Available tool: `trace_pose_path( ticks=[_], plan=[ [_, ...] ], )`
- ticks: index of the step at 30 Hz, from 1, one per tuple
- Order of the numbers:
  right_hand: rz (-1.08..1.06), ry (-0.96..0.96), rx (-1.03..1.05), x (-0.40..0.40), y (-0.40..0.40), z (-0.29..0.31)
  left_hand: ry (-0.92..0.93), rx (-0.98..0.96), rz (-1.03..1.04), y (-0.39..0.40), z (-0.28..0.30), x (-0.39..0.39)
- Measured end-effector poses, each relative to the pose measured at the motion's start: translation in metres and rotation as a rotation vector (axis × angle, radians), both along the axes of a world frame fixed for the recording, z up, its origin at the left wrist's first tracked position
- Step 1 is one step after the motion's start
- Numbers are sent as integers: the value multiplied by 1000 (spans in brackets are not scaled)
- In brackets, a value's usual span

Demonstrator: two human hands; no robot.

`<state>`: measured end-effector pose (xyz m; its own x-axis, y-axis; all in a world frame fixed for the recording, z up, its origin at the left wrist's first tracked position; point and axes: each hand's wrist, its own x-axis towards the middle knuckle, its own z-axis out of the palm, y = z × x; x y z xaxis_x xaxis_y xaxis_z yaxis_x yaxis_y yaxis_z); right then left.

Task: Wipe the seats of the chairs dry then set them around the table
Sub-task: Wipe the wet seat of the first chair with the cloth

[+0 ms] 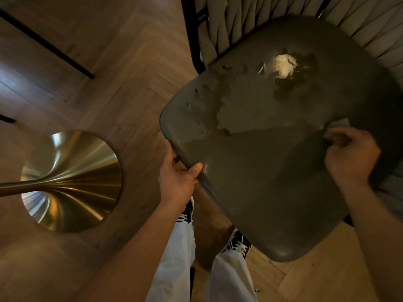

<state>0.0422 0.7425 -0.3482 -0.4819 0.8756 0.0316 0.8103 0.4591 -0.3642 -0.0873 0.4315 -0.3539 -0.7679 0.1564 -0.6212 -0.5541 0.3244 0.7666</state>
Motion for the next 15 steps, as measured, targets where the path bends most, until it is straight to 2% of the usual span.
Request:
trace_pose_path(
  ticks=[5, 13, 15],
  plan=[
    [264, 154, -27, -41, -69, -3, -26, 29, 16, -1, 4, -1],
    [613, 203, -219, -118, -203, 9, -120, 185, 55, -7, 10, -6],
    [730, 161, -270, -134, -225, 9, -134, 208, 57, -4, 15, -8]
  ],
)
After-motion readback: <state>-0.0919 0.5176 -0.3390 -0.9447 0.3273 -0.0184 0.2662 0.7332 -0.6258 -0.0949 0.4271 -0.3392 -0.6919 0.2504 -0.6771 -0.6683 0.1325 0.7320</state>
